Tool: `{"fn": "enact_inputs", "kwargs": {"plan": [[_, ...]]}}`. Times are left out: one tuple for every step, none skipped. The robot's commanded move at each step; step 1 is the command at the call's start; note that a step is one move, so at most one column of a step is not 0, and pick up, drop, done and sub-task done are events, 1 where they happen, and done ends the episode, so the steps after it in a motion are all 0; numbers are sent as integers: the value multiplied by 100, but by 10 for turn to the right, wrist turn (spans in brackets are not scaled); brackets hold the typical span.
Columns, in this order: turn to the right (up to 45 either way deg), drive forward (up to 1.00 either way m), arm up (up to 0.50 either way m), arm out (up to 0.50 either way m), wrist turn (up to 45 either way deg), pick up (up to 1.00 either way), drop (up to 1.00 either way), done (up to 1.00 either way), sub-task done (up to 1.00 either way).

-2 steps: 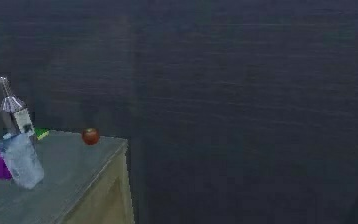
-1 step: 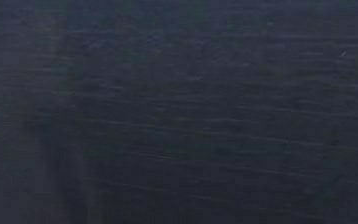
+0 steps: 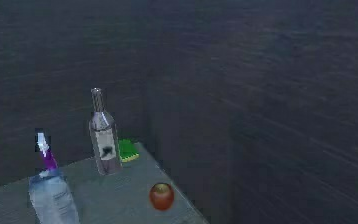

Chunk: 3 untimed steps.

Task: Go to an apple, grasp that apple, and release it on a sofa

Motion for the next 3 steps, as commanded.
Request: {"fn": "enact_inputs", "kwargs": {"plan": [[-450,0,0,0,0,0,0,0,0],[-420,0,0,0,0,0,0,0,0],[0,0,50,0,0,0,0,0,0]]}}
